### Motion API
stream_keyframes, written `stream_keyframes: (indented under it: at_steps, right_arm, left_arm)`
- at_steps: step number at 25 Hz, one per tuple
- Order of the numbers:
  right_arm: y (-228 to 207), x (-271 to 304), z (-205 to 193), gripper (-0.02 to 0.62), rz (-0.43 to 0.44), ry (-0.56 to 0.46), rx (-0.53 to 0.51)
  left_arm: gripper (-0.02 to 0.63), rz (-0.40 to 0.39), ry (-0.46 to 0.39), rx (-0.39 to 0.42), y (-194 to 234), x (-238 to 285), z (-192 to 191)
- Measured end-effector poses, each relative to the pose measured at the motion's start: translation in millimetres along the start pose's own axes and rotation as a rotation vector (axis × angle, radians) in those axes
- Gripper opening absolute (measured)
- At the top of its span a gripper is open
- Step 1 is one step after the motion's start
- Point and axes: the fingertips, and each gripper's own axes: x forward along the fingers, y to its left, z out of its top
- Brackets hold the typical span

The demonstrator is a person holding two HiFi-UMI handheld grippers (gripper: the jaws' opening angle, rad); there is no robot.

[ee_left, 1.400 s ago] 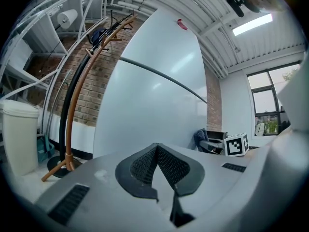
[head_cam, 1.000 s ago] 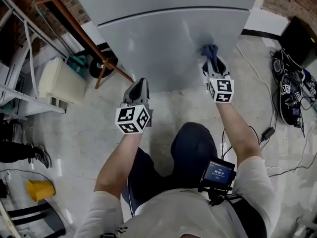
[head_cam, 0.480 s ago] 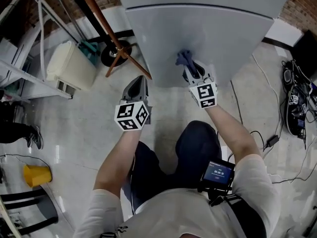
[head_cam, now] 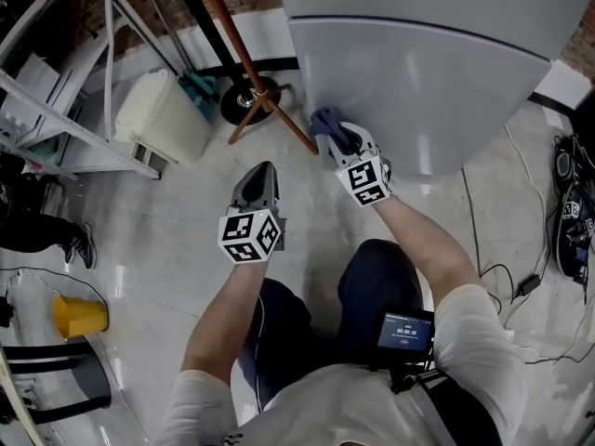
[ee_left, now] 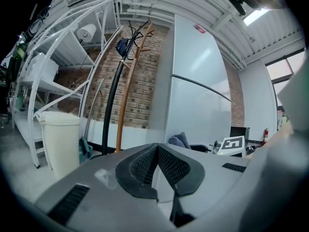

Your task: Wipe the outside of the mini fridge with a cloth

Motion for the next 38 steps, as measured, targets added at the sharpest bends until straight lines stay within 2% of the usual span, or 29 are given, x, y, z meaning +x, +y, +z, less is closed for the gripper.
stream_keyframes:
  at_steps: [5, 9, 21, 38]
  right_arm:
    - [-5.1, 8.0, -4.6, 0.087, -0.007, -0.002, -0.025]
    - [-15.8, -3.2, -8.4, 0.086, -0.024, 0.004, -0.019]
    - [-91.9, -78.6, -43.4, 0.087, -0.14, 0.04, -0.016]
    - [-218.1, -192.8, -94.8, 0.087, -0.376, 0.114, 0.063]
  left_arm:
    - [0.003, 0.014, 0.002, 0.009, 13.2, -4.4, 0.8]
    - [0.003, -0.007, 0.006, 0.007, 4.3, 3.5, -1.7]
    - [0.003, -0.128, 0.028, 0.003, -68.9, 50.2, -17.1]
    - [0.003, -0.241, 0.058, 0.015, -158.4, 92.1, -30.5]
